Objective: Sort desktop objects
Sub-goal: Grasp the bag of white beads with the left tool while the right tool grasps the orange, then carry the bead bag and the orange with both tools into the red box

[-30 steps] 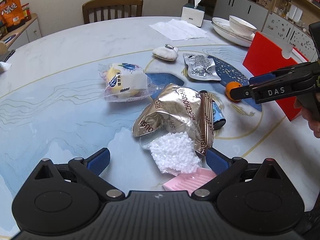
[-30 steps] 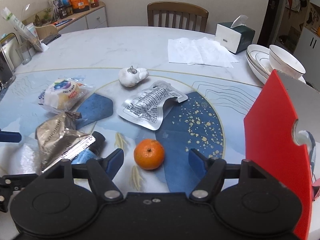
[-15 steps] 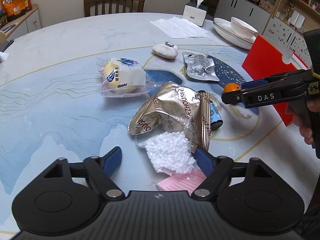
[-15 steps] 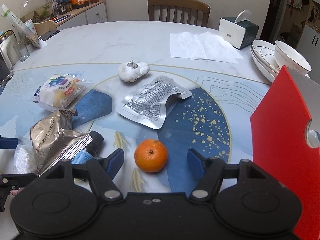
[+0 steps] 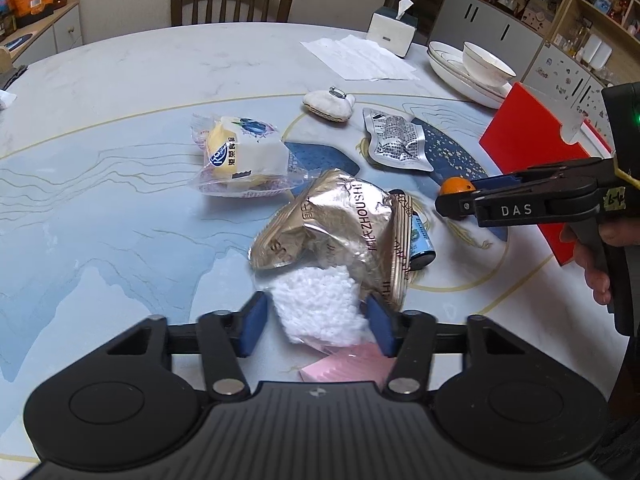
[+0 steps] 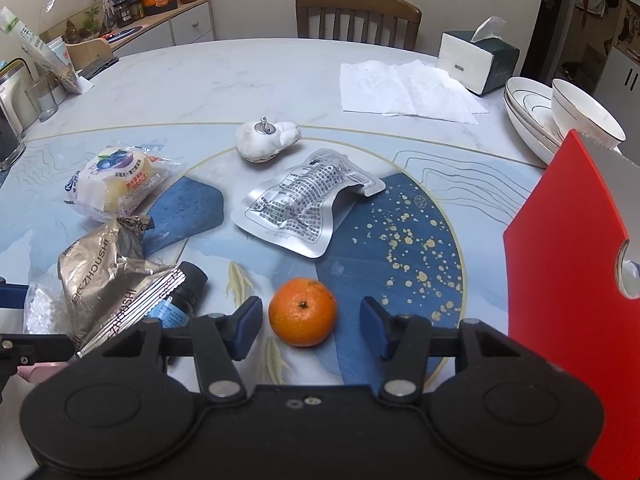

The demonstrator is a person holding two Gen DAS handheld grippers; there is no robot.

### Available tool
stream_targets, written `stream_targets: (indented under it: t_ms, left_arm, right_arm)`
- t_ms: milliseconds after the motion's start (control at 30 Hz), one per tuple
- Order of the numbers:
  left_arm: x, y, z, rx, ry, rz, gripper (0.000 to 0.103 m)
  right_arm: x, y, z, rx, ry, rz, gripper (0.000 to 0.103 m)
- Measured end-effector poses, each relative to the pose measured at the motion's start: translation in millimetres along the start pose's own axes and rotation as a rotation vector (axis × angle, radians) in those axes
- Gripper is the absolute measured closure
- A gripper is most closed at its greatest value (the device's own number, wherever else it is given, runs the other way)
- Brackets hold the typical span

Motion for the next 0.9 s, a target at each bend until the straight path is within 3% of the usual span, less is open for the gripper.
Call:
stream_targets:
  t_ms: [300,900]
  left_arm:
    - [3,-1,0,0.019,0.000,-0.004,0.068]
    - [29,-9,9,0.053,0.014,0.050,0.070]
  right_arm:
    - [1,0,-3,0.013,-0.006,-0.001,0.068]
    - [38,7,2,-0.019,-0.032,0.032,0.069]
Point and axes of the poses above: each gripper's, at about its wrist camera, not at the fingertips, and x roughly against the way its jaws point, z to its right, y to its underside, the point moved 1 cm from there along -x, roughly the way its jaws point, and after that the axes turned 3 degrees about y, right-handed, at the moved point
